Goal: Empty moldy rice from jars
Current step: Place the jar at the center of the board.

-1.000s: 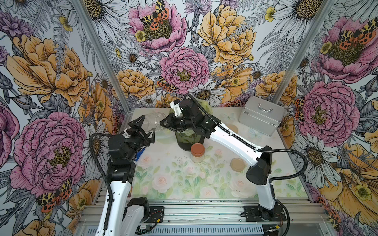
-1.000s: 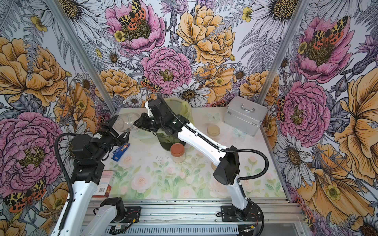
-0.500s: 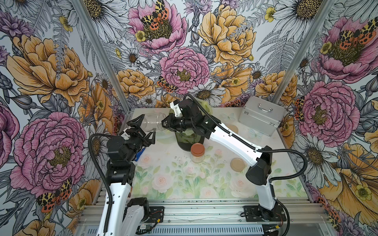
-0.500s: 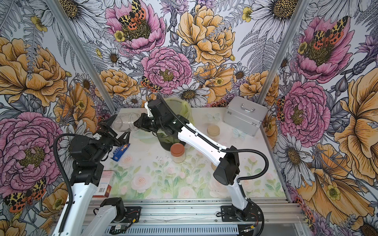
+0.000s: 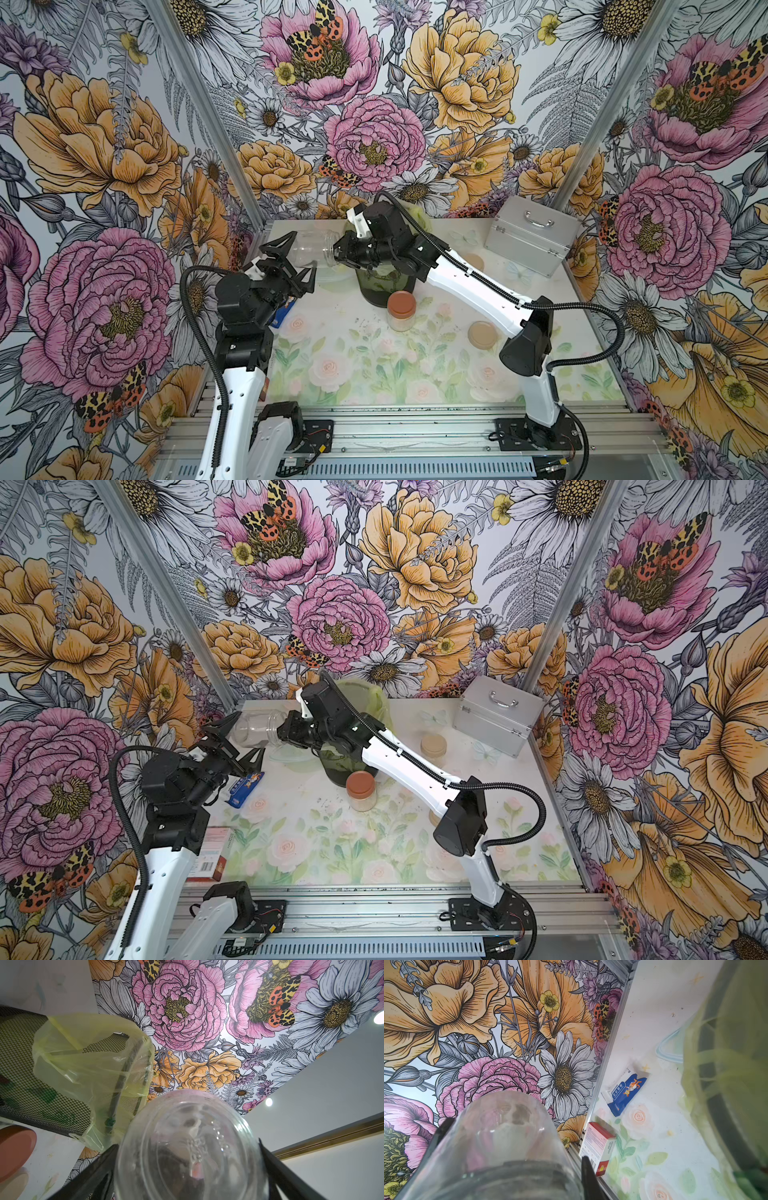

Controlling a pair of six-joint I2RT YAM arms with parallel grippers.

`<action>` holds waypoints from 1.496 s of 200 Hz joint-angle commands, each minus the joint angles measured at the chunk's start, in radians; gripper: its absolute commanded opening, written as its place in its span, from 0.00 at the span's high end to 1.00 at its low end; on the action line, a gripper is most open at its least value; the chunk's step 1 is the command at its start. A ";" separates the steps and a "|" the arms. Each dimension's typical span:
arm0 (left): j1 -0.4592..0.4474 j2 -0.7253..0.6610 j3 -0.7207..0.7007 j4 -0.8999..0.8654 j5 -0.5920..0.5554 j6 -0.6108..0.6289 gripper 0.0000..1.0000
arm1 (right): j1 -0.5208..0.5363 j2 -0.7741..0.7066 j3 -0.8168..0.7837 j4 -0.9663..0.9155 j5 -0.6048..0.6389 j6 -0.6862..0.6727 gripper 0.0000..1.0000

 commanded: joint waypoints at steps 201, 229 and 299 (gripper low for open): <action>0.093 0.064 -0.028 0.029 0.115 0.064 0.01 | -0.051 -0.113 0.011 0.090 -0.025 0.006 1.00; 0.100 0.058 -0.036 0.024 0.114 0.065 0.01 | -0.057 -0.131 -0.012 0.089 -0.025 0.005 1.00; 0.108 0.082 0.068 -0.153 0.113 0.228 0.01 | -0.097 -0.243 -0.159 0.087 -0.056 -0.011 1.00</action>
